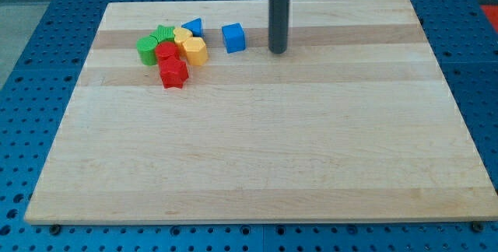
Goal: Push the cube into the hexagon
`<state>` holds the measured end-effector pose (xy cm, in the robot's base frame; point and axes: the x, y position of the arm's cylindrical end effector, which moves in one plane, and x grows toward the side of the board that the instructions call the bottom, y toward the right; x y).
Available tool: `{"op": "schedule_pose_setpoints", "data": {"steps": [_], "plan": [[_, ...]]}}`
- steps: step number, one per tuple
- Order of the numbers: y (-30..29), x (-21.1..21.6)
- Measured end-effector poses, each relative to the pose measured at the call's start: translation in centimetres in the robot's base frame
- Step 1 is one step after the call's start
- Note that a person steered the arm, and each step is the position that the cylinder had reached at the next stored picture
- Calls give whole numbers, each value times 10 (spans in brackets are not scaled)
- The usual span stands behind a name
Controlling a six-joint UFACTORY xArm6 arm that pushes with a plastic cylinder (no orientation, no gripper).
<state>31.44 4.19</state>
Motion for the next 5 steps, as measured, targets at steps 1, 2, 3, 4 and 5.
{"op": "schedule_pose_setpoints", "data": {"steps": [1,2,3,4,5], "plan": [[-14,-36],[-56,-24],[-93,-9],[-104,-9],[-103,-30]]}}
